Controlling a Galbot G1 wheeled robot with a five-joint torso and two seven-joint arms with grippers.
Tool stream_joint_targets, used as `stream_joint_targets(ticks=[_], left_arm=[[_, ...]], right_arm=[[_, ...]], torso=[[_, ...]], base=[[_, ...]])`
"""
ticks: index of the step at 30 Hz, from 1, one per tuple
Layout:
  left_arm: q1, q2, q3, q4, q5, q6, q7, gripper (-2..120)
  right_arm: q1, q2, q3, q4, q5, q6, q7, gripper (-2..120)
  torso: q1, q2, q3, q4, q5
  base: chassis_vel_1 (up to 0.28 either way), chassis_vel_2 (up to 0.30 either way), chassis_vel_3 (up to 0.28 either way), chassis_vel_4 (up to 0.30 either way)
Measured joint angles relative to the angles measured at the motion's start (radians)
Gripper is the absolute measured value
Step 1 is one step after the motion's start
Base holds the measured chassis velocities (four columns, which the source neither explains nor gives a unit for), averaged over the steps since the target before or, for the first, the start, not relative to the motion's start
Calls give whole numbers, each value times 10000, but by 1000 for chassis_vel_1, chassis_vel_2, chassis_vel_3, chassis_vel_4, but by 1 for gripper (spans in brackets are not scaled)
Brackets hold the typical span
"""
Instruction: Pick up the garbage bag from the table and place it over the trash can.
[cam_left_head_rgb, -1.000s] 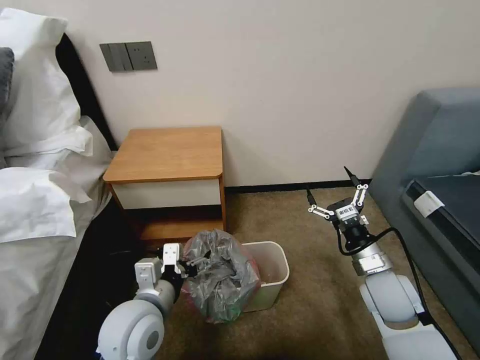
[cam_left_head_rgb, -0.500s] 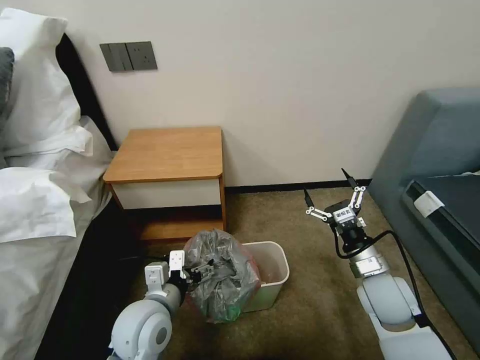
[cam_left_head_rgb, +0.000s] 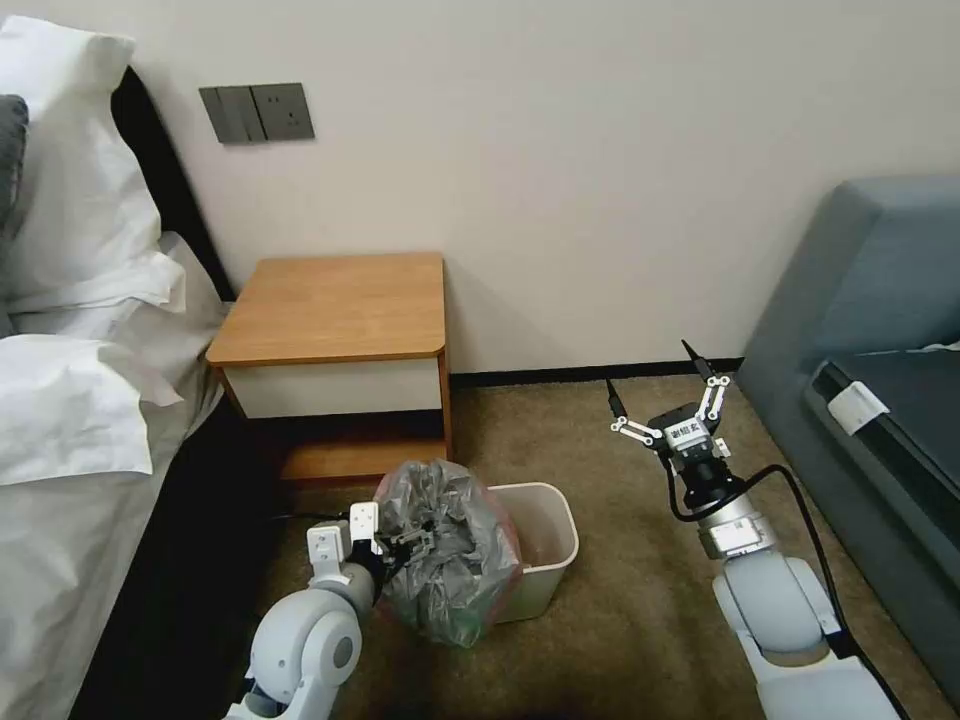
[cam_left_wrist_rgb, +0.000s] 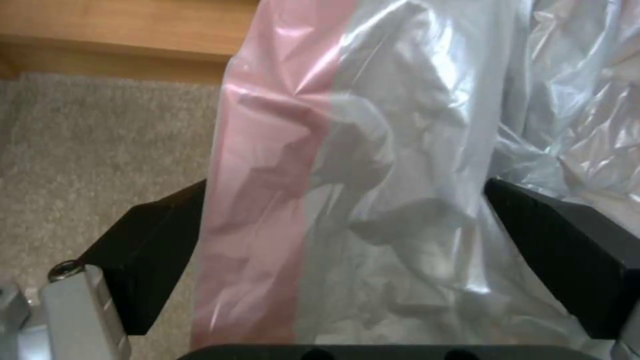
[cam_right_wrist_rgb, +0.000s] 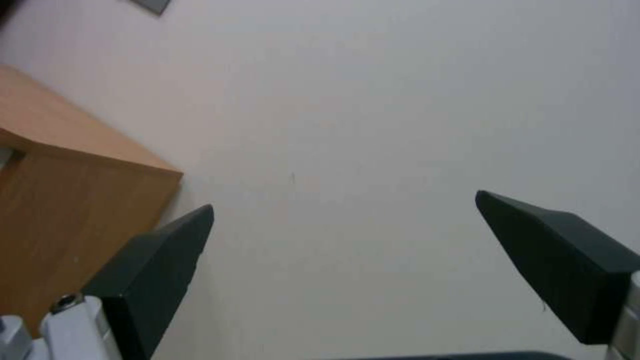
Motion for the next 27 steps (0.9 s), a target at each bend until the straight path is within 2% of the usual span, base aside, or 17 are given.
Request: stream_joint_targets(ticks=[20, 23, 26, 27], left_arm=[[-242, -242, 25, 574, -67, -42, -3, 97], [-276, -264, 28, 630, -79, -44, -19, 91], [-280, -265, 44, 662, -87, -47, -27, 78], [-280, -265, 44, 662, -87, -47, -27, 78]], right_arm=[[-55, 21, -15, -15, -162, 128, 26, 100], [-49, 30, -26, -19, -173, 136, 27, 100], [-31, 25, -27, -19, -174, 142, 44, 100], [-31, 25, -27, -19, -174, 142, 44, 100]], torso=[[-1, 0, 0, 1, 2], [-1, 0, -1, 1, 2], [-1, 1, -1, 1, 2], [-1, 1, -1, 1, 2]], base=[[0, 0, 0, 0], [0, 0, 0, 0], [0, 0, 0, 0], [0, 0, 0, 0]])
